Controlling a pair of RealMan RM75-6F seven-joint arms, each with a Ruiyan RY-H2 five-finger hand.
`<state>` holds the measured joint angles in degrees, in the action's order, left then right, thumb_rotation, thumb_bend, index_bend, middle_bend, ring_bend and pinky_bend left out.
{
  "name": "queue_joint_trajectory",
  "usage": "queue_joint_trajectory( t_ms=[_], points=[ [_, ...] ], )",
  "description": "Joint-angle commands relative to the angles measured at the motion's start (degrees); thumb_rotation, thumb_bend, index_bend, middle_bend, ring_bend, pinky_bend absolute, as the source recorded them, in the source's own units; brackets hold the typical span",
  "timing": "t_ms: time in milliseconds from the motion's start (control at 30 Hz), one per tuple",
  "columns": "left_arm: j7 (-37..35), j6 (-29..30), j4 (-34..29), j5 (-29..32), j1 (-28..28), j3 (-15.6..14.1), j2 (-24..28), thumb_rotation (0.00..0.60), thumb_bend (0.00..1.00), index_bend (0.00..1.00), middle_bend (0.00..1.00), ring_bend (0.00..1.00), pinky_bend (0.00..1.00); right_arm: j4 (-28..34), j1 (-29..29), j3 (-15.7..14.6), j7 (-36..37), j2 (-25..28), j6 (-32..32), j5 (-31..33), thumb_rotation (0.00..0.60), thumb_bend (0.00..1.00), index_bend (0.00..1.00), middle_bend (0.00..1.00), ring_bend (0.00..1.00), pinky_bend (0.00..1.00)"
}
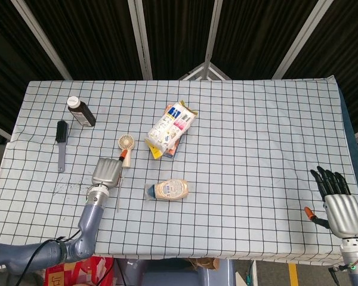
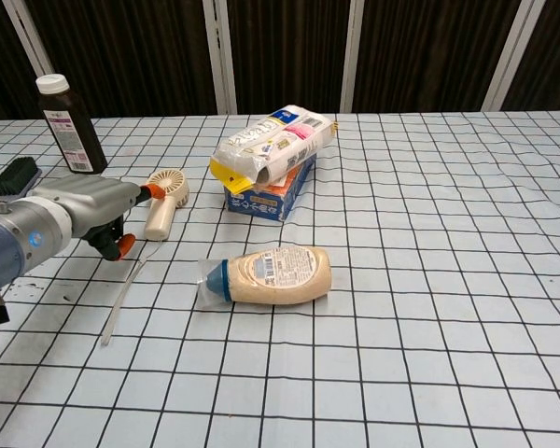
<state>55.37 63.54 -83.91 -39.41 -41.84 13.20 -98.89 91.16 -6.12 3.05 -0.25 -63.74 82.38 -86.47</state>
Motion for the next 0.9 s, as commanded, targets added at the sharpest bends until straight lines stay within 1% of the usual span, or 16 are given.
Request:
queue_joint_trajectory(
  t_ms=[33,400,633,900],
  points=[
    [-0.32,0.21,-0.09,0.01,-0.08,-0.30,0.18,0.600,0.75,0.00,0.94,0.81,0.82,0.04,-0.01,0.00,-0.07,0.01,0.00,0.00,0.600,0.28,0.00,0.00,0.00,0.00],
    [-0.69,0.11,1.19,1.26,-0.88,-1.65,-0.41,0.600,0.75,0.00,0.94,0.81,0.82,0.13,0.02,0.01,-0.23,-0.01,0.04,0.07,0.600,0.28,0.00,0.00,0.00,0.00],
    [-0.69,-0.14,2.26,2.35,-1.57,-1.90,-0.77,0.600,0.77,0.01,0.94,0.81,0.82,0.11,0.00,0.01,-0.12,0.01,0.01,0.06,0.600,0.28,0.00,0.00,0.00,0.00],
    [0.76,-0.48,2.47,4.41,-1.78,-3.65,-0.91,0.600,0.77,0.10,0.94,0.82,0.82,0.11,0.00,-0.01,-0.02,0.03,0.02,0.04,0.600,0.28,0.00,0.00,0.00,0.00]
  ],
)
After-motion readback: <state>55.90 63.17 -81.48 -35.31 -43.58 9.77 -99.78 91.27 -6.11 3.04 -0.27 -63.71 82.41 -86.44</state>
